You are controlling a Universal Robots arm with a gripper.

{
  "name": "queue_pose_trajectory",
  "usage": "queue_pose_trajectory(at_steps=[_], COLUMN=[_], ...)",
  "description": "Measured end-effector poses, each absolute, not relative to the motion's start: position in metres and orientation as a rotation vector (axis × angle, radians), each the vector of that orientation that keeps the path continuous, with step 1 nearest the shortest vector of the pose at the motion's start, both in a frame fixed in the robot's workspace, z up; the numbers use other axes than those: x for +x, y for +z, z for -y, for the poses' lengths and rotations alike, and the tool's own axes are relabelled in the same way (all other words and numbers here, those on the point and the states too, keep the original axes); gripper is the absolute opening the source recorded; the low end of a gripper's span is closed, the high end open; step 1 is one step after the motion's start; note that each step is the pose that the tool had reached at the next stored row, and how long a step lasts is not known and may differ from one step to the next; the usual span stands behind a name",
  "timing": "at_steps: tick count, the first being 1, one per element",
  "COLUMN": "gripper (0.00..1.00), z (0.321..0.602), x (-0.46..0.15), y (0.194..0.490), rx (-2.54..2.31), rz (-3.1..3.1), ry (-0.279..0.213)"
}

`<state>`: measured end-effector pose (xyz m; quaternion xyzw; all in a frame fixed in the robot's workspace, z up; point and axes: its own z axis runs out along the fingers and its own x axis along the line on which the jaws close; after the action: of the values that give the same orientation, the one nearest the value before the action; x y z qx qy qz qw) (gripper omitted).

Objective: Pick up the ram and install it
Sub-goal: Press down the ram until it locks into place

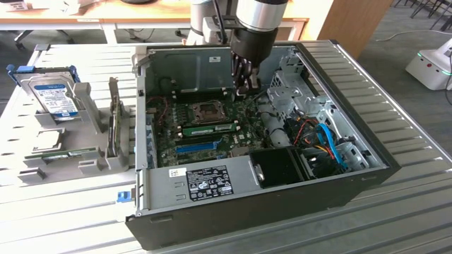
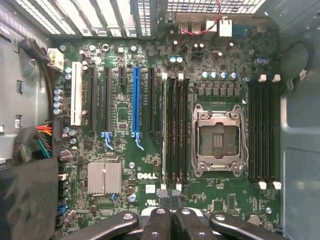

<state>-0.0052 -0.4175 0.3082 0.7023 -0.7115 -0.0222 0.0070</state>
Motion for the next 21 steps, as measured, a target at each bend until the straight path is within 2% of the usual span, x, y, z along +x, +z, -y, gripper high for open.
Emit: queue_pose_trajectory(at_steps=[21], gripper=[0.11], z=[0.418], x=[-0.005], y=[0.285], rx=[2.197], rz=[2.225], ry=[-0.07])
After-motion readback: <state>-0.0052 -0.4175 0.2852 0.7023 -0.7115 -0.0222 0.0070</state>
